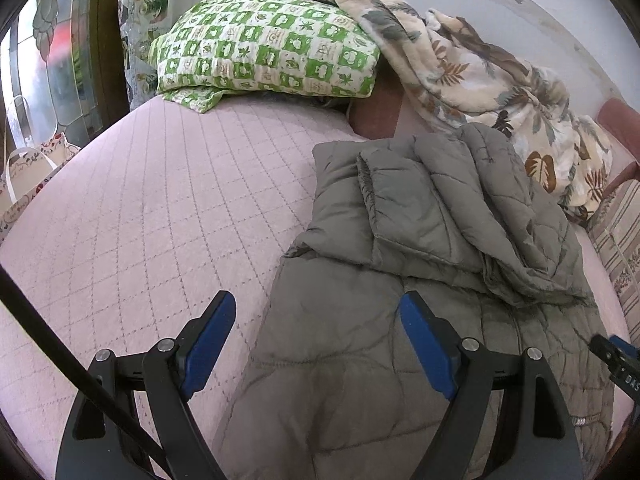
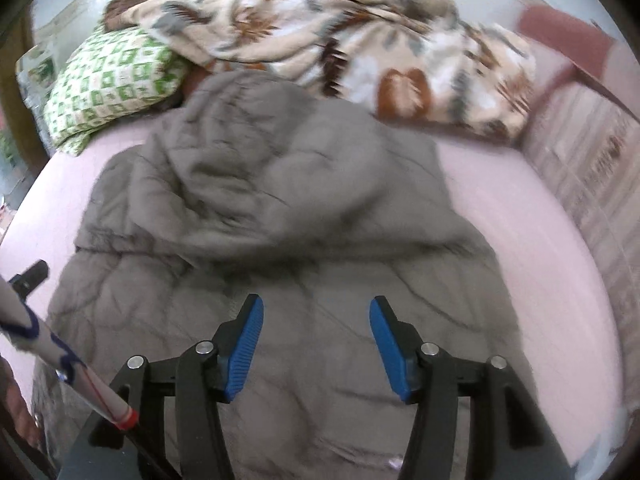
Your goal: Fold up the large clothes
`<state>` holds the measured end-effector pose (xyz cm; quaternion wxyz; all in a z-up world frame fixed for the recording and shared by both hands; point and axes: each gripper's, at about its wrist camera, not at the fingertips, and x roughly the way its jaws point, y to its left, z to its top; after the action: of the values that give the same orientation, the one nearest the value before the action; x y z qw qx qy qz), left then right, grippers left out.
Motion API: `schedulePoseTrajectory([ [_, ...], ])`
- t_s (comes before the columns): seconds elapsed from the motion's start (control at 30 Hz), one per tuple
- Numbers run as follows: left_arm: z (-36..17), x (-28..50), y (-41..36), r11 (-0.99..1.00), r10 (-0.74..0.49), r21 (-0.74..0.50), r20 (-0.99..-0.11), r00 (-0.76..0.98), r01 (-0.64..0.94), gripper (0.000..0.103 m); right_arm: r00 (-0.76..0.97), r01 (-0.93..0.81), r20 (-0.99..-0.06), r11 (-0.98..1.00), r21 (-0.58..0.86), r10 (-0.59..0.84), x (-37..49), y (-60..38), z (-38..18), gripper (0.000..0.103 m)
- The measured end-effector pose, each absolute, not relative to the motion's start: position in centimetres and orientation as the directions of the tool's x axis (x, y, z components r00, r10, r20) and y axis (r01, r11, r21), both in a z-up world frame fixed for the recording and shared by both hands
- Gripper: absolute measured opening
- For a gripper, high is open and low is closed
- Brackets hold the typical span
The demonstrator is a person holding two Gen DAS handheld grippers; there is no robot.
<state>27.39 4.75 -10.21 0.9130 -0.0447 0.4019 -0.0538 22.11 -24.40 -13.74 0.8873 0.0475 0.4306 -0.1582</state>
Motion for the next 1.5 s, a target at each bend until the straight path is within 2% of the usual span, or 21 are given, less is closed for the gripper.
schedulePoseTrajectory([
  [0.4,-9.8,23.7,3.7,0.994,-0.109,-0.062,-0.703,0.703,0.091,0.084,0.489,0.532,-0.806,0.846,-0.028,-0.334,12.2,-32.4,-12.6,0.062],
  [0.77,-8.5,18.5,3.8,0.991,-0.09,0.01,-0.686,0.722,0.133,0.084,0.462,0.647,-0.798,0.763,0.004,-0.387,4.1,-38.0,-12.3,0.069],
  [1.0,-8.5,16.2,5.1,0.994,-0.055,0.026,-0.716,0.696,0.105,0.084,0.464,0.678,-0.812,0.732,0.069,-0.354,0.5,-40.3,-14.3,0.071],
  [1.33,-9.8,14.7,8.4,1.0,0.001,0.019,-0.765,0.644,0.021,0.084,0.495,0.702,-0.839,0.673,0.233,-0.226,-2.0,-43.1,-17.1,0.077],
  [1.5,-11.6,15.4,12.3,0.994,-0.07,-0.109,-0.812,0.58,-0.033,0.084,0.548,0.687,-0.824,0.639,0.346,-0.143,-2.6,-44.1,-17.9,0.081],
])
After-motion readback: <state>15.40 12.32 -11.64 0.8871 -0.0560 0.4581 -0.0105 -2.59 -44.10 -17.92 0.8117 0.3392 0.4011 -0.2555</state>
